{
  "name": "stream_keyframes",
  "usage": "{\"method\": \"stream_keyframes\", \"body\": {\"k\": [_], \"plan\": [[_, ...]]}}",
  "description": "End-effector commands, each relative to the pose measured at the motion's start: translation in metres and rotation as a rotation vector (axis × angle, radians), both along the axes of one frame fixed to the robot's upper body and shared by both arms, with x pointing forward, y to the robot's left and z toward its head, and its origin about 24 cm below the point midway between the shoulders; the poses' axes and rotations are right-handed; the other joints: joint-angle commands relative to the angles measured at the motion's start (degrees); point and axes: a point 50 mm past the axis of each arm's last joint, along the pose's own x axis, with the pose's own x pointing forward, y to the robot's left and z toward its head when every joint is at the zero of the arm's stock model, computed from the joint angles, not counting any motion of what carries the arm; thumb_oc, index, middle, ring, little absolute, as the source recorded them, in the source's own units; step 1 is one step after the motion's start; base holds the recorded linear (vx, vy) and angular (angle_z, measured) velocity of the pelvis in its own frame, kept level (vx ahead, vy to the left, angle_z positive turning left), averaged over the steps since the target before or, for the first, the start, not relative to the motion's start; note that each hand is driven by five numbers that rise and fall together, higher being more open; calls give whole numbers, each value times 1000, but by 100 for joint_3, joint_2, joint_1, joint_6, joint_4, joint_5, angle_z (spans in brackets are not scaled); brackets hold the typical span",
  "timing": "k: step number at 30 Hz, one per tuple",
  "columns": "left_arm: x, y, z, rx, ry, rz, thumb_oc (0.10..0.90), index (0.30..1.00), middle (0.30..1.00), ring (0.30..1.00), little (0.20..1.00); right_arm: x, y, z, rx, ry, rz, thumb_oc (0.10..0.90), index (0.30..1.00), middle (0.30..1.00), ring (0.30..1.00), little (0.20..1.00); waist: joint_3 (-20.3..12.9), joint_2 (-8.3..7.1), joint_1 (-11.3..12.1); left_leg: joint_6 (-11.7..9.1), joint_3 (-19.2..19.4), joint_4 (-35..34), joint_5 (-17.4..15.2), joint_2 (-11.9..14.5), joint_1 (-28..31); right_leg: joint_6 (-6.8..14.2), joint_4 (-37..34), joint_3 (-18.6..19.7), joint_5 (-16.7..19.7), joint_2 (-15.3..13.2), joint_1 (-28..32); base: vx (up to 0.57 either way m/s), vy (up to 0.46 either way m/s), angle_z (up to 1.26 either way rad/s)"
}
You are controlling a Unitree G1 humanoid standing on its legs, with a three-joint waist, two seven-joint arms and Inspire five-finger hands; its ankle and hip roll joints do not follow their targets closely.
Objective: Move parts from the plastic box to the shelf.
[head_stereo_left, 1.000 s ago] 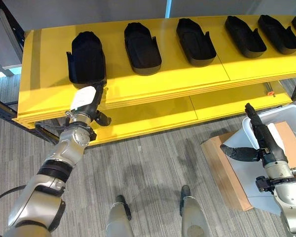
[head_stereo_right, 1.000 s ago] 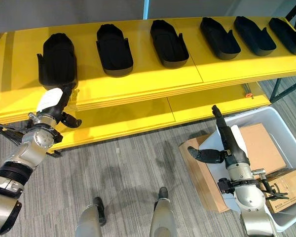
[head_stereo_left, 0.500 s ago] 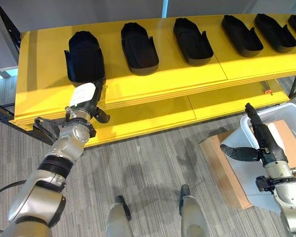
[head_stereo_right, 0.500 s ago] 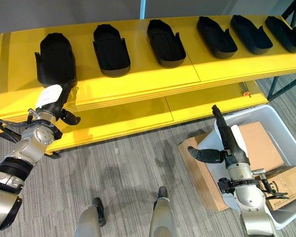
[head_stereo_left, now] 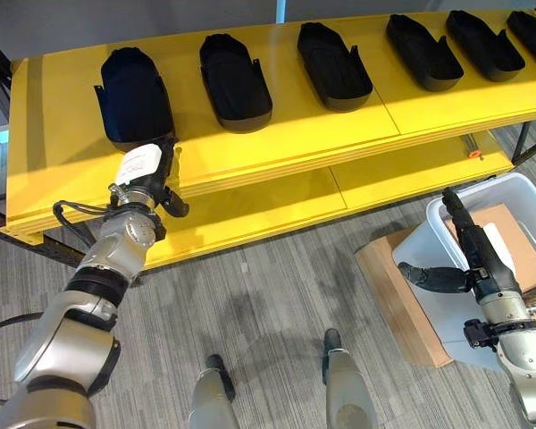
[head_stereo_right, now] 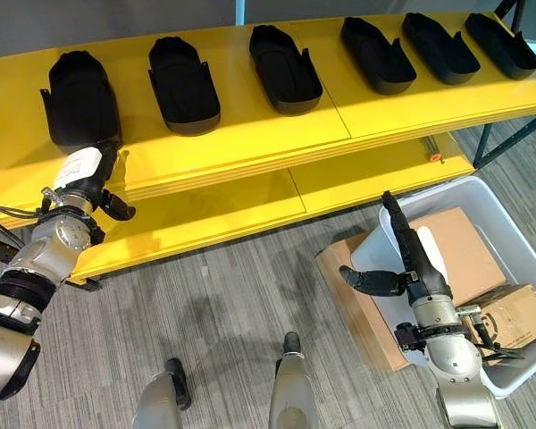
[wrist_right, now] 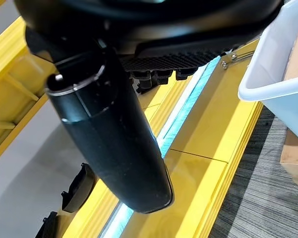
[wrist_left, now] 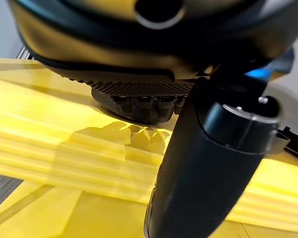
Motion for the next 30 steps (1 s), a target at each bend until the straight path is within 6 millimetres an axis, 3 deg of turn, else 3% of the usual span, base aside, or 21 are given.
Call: {"method": "stream_keyframes", "body": {"k": [1, 18, 30], "plan": [[1, 17, 64, 10, -221, 53, 900, 1000, 1000, 1000, 1000, -3, -11, 45, -39, -202, 9, 900, 1000, 1000, 1000, 1000, -382, 52, 70, 79, -211, -304, 184, 111, 74, -206, 175, -65, -244, 101, 128, -2, 4, -3], [0, 28, 73, -1, -236, 94, 900, 1000, 1000, 1000, 1000, -5, -11, 42, -39, -181, 21, 900, 1000, 1000, 1000, 1000, -399, 55, 57, 70, -196, -289, 190, 109, 41, -194, 168, -34, -207, 89, 99, -1, 0, -1], [-13, -14, 79, 11, -334, -157, 900, 1000, 1000, 1000, 1000, 2, -13, 43, -36, -199, -13, 900, 1000, 1000, 1000, 1000, -369, 81, 207, 76, -230, -329, 189, 97, 91, -219, 193, -55, -256, 103, 158, 0, 0, 0]]}}
